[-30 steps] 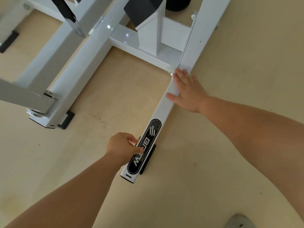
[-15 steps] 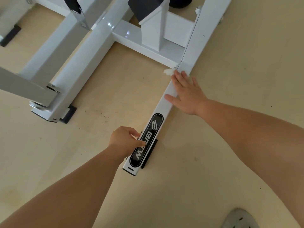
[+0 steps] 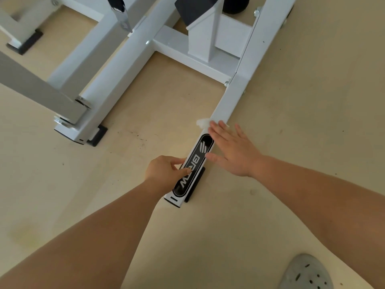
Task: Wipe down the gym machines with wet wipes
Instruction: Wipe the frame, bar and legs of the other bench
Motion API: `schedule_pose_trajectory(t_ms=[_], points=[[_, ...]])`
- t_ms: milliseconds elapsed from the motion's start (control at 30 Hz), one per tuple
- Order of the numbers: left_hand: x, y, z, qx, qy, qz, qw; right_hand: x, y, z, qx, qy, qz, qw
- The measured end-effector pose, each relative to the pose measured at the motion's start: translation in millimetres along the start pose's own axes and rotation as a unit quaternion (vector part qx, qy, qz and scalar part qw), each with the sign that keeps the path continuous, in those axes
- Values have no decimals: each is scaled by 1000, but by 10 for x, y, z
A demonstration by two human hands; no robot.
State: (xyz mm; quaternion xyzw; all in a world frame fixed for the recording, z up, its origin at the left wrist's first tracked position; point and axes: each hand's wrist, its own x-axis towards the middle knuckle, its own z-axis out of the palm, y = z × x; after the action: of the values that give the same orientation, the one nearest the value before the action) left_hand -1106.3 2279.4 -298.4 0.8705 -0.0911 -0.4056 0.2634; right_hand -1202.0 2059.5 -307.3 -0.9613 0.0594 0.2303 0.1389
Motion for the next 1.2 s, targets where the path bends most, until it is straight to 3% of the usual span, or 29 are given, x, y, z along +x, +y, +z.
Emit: schedule_pose_trajectory(t_ms=[67, 133, 233, 367, 433, 533, 600, 667, 767, 900, 967, 1133, 1200], points=[[-83, -165, -36, -60, -13, -16, 998, -93, -125, 103, -14, -10, -28, 999], [-146, -331, -135, -119, -40, -52, 991, -256, -235, 307, -66, -7, -112, 991], [-224, -496, -279, -102, -105, -75, 986, -456, -455, 607, -92, -12, -209, 973], [-284, -582, -279, -98, -104, -80, 987, -368, -593, 542, -122, -54, -282, 950], [-307, -606, -266, -100, -100, -82, 987, -235, -466, 389, -139, -44, -239, 960], [-320, -630, -280, -69, -99, -74, 990, -94, -237, 178, -110, -12, -53, 992], [-322, -631, -291, -57, -101, -75, 990, -74, -269, 147, -81, -9, -5, 997], [-332, -620, -293, -62, -114, -80, 988, -165, -470, 245, -70, -39, -48, 996], [-350, -590, -281, -68, -126, -84, 986, -497, -869, 526, -102, -78, -203, 971], [-351, -612, -300, -78, -138, -85, 984, -540, -857, 736, -133, -49, -296, 945], [-330, -655, -309, -83, -143, -80, 983, -383, -682, 612, -138, -33, -264, 954], [-304, -686, -307, -64, -142, -70, 985, -19, -220, 98, -64, 0, 19, 998], [-303, -680, -317, -54, -141, -64, 986, -32, -238, 32, -44, -18, 41, 998]])
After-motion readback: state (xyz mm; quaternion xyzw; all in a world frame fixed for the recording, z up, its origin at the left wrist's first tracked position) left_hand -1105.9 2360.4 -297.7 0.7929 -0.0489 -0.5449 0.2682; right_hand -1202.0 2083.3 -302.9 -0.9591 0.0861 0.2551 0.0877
